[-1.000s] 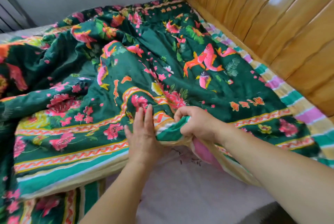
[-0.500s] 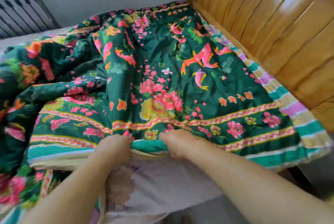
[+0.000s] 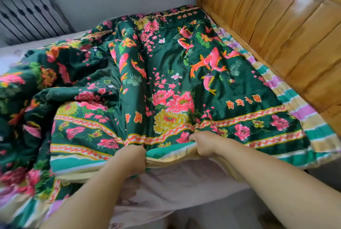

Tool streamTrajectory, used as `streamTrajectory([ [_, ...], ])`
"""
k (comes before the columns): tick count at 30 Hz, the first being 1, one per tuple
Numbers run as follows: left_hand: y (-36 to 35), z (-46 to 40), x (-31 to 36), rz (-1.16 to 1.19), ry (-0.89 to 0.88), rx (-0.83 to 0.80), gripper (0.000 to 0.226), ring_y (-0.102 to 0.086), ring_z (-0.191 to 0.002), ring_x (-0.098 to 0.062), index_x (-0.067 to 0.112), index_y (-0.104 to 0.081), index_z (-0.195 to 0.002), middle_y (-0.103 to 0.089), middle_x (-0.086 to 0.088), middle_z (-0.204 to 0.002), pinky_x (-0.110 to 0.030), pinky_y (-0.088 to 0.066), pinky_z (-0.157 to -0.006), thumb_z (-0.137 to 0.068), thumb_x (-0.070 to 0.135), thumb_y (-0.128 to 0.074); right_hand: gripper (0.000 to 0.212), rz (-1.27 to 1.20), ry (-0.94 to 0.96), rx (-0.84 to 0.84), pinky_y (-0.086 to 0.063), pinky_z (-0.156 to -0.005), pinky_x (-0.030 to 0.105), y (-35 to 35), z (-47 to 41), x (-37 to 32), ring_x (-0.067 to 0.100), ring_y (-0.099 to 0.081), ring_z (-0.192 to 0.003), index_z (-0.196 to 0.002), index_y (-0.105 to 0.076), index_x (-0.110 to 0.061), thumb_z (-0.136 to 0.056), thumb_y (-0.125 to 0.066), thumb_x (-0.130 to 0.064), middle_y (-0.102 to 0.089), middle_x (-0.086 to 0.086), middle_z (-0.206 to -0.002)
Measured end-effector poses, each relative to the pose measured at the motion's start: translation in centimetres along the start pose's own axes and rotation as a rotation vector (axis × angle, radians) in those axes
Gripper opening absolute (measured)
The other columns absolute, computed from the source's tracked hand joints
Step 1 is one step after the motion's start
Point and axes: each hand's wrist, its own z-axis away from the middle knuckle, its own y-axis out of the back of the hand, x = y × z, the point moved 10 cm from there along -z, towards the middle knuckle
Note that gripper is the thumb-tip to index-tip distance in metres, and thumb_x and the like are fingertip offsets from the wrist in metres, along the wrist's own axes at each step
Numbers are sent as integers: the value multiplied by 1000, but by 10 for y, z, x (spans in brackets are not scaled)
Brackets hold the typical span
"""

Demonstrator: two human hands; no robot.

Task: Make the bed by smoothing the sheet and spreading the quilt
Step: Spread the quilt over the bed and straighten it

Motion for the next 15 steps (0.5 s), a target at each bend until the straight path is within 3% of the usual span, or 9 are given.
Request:
streamTrajectory([
  [3,-4,2,-3,5,8,18,37,-59,-109,-27,18,-55,-118,-62,-5,-116,-35,-50,-90,-81,23,-49,35,83,-62,99,-46,-84,35,1,5,18,31,-55,-113,-118,-54,-19,-84,-55,-9,-58,10,-119],
  [5,-9,3,0,21,7,3,42,-59,-111,-28,21,-53,-123,-61,-6,-119,-36,-49,-91,-81,23,-51,30,81,-113,66,-45,-81,34,-11,9,30,31,-56,-113,-112,-54,-22,-86,-54,-10,-59,10,-119],
  [7,-20,5,2,15,5,-38,46,-58,-112,-28,23,-52,-125,-61,-6,-121,-35,-48,-92,-79,23,-56,12,87,-105,-48,-41,-73,31,-30,15,30,30,-57,-108,-85,-49,-23,-86,-56,-13,-61,10,-114],
  [8,-24,6,3,-1,2,-54,46,-58,-112,-27,24,-53,-124,-62,-5,-120,-35,-49,-92,-78,24,-59,19,87,-87,-111,-38,-70,29,-39,17,28,30,-57,-106,-76,-44,-22,-87,-57,-14,-62,10,-110],
  [12,-35,8,3,-68,4,-114,42,-60,-108,-26,23,-59,-119,-63,-3,-115,-36,-51,-92,-78,25,-61,23,86,-40,-239,-35,-56,29,-50,25,18,24,-50,-86,-71,-43,-22,-84,-52,-4,-50,1,-79],
  [15,-35,7,3,-99,2,-152,39,-62,-105,-26,19,-62,-116,-64,-5,-113,-35,-52,-91,-78,27,-61,22,97,-18,-290,-32,-51,25,-45,26,14,22,-48,-82,-74,-47,-20,-82,-49,1,-48,0,-77],
])
